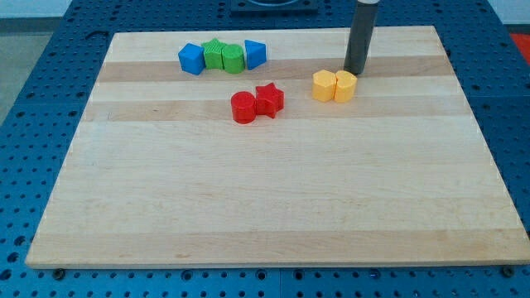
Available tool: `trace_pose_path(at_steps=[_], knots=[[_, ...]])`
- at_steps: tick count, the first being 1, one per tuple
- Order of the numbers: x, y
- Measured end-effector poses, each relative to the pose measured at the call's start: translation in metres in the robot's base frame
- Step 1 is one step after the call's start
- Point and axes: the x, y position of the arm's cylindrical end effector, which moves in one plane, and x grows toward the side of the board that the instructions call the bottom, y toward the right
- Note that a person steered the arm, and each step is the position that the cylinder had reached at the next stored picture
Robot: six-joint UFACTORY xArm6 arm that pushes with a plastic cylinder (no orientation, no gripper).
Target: Move your arm towards center
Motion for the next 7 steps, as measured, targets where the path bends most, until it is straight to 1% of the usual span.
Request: trace_pose_path(at_steps=[1, 2, 4, 5, 6, 7], knots=[[-0.004, -0.006], [-0.011, -0.024], [-0.008, -0.095], [0.012, -0.130], [0.046, -0.176], [0.066, -0.215]])
